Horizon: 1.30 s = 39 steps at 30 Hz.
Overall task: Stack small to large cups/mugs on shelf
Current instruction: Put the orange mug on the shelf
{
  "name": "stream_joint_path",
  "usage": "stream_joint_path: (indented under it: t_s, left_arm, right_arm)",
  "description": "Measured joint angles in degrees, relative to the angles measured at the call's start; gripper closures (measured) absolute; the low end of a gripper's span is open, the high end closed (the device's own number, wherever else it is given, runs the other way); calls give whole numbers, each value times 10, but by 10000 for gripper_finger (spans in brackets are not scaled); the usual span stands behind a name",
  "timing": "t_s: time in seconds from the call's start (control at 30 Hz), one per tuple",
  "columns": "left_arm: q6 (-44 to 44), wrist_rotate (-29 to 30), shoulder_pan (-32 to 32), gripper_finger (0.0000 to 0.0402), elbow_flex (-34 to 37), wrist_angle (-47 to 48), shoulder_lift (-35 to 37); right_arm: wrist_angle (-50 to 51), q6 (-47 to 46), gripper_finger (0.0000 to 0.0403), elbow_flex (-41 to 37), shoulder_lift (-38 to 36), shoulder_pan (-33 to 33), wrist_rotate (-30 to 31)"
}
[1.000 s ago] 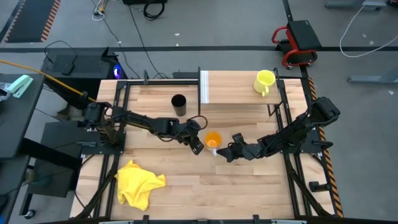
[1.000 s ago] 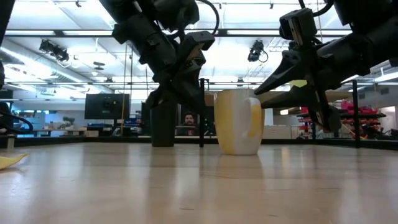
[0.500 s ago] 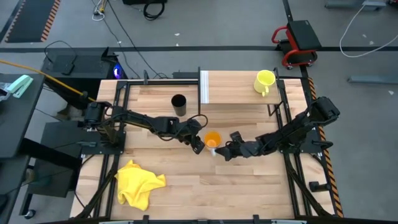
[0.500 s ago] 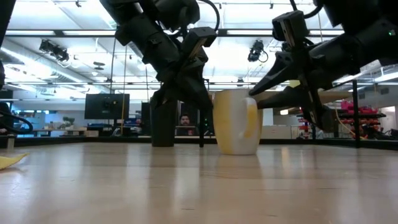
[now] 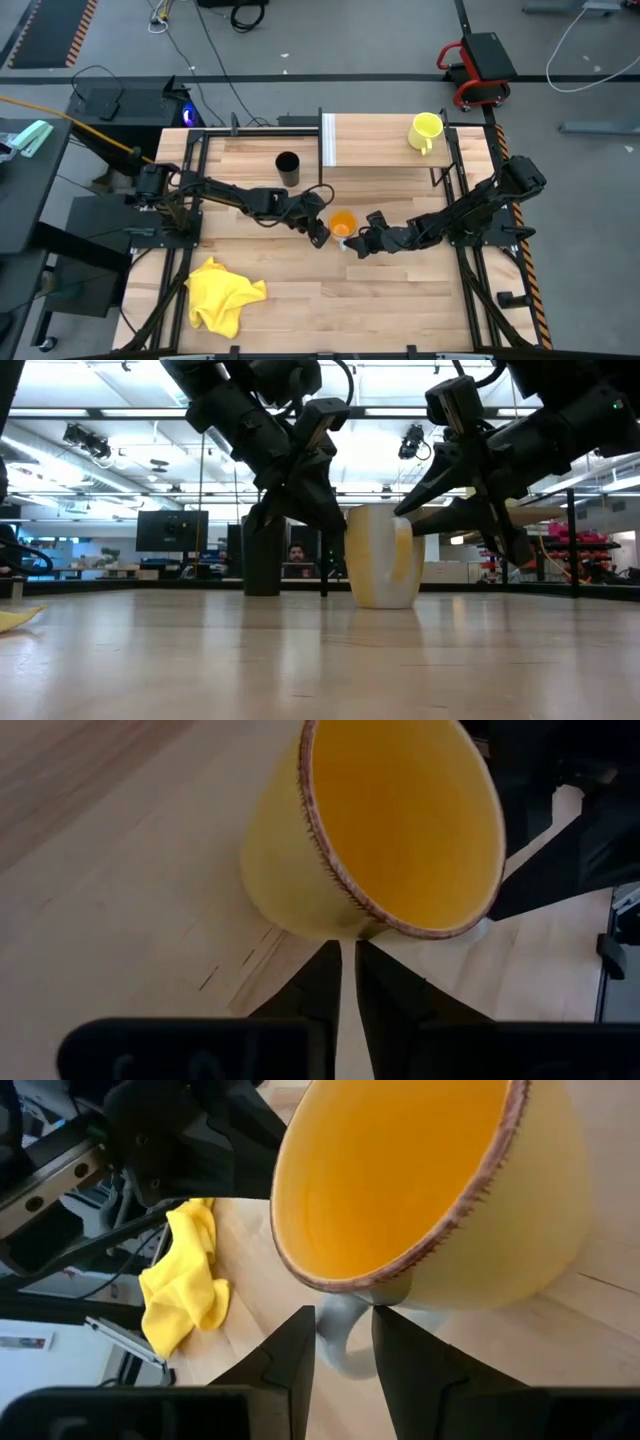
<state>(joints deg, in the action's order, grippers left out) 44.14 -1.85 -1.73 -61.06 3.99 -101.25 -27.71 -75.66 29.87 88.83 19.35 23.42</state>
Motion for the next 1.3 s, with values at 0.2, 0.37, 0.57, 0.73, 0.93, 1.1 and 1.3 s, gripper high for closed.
stream_joint_path:
  t_s: [0.2,0.37,0.57,0.73,0.93,1.1,1.3]
  left_arm:
    - [-4,-1,-1,361,0,-3,0]
    - [-5,0,-1,361,0,-3,0]
    - [-5,1,-3,366,0,-1,0]
    - [-9,-1,-5,365,0,0,0]
    - [-11,0,-10,364,0,0,0]
    - [-11,0,-16,372,0,0,0]
    - [-2,2,-31,371,0,-7,0]
  right_arm:
    - [-32,-27,293,1,29,0,0]
    - [-48,-26,293,22,65,3,-2]
    - [-47,-19,293,51,91,3,8]
    - [-48,-8,298,56,84,3,34]
    - [-43,-13,324,56,82,3,47]
    - [-40,-17,348,56,82,4,53]
    - [-41,-24,354,56,82,25,63]
